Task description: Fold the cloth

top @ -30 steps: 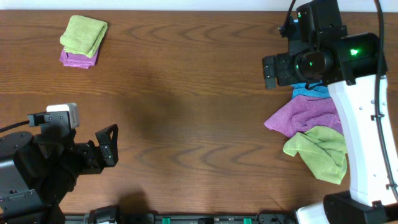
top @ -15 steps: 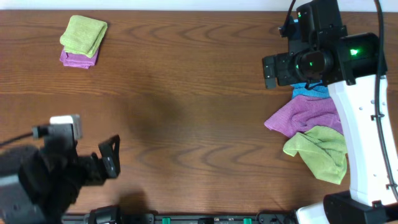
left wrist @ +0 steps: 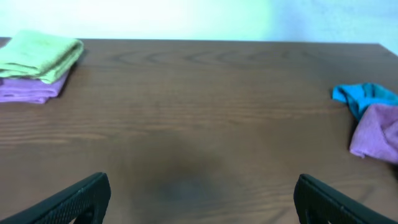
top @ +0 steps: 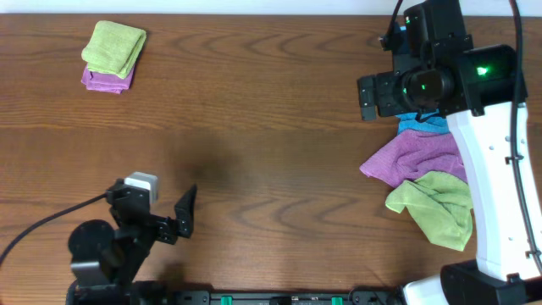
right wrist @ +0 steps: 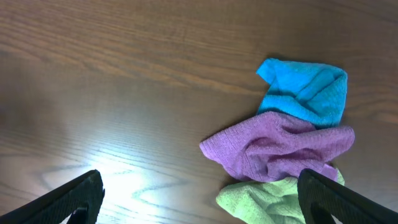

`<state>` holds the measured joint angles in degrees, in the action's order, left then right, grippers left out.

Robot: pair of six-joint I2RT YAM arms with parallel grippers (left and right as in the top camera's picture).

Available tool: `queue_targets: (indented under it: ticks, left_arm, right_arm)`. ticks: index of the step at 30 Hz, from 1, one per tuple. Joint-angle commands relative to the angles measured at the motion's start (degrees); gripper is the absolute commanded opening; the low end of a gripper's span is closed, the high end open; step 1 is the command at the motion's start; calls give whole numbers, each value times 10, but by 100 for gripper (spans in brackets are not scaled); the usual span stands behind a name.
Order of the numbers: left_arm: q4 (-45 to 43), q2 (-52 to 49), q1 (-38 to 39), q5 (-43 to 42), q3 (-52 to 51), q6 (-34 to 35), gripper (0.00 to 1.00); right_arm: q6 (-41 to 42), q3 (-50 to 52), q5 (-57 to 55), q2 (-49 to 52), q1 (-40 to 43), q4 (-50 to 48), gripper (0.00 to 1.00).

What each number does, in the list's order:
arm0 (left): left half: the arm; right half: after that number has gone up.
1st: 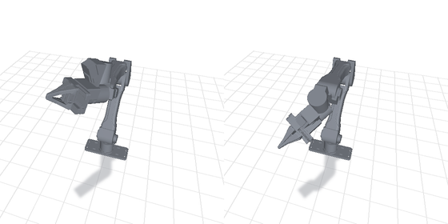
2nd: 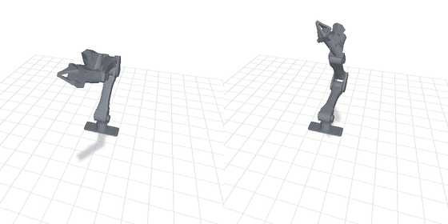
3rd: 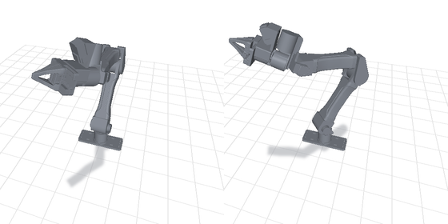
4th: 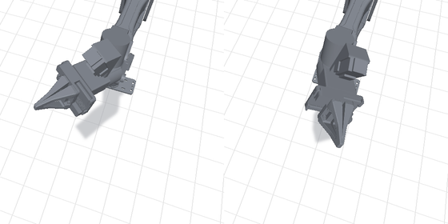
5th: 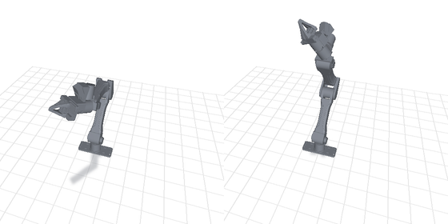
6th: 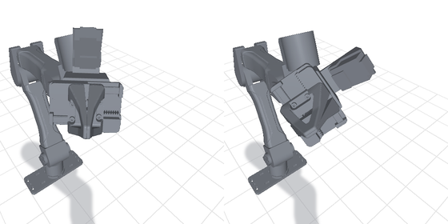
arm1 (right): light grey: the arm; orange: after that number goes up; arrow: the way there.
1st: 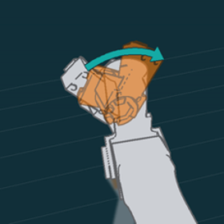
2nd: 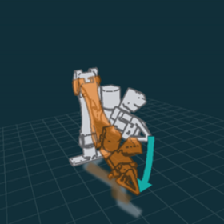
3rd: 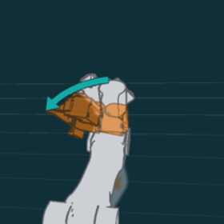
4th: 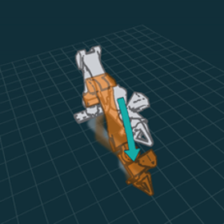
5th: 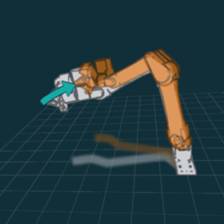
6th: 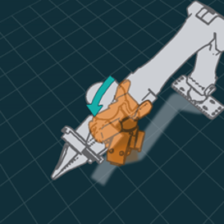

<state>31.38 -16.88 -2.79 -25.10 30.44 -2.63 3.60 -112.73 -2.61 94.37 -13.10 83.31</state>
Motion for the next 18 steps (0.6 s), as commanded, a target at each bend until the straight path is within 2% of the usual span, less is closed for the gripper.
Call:
queue_targets:
  ticks: [1, 7, 15, 18]
  left_arm:
    - [-31, 27, 8, -11, -62, -4, 95]
    - [-86, 77, 9, 5, -163, -9, 96]
    - [-101, 142, 10, 17, -241, -17, 96]
    - [-104, 148, 11, 18, -241, -31, 95]
  right_arm:
    - [-7, 0, -5, -12, -6, 0, 99]
    - [-7, 0, -5, -12, -6, 0, 99]
    - [-7, 0, -5, -12, -6, 0, 99]
    - [-7, 0, -6, -12, -6, 0, 99]
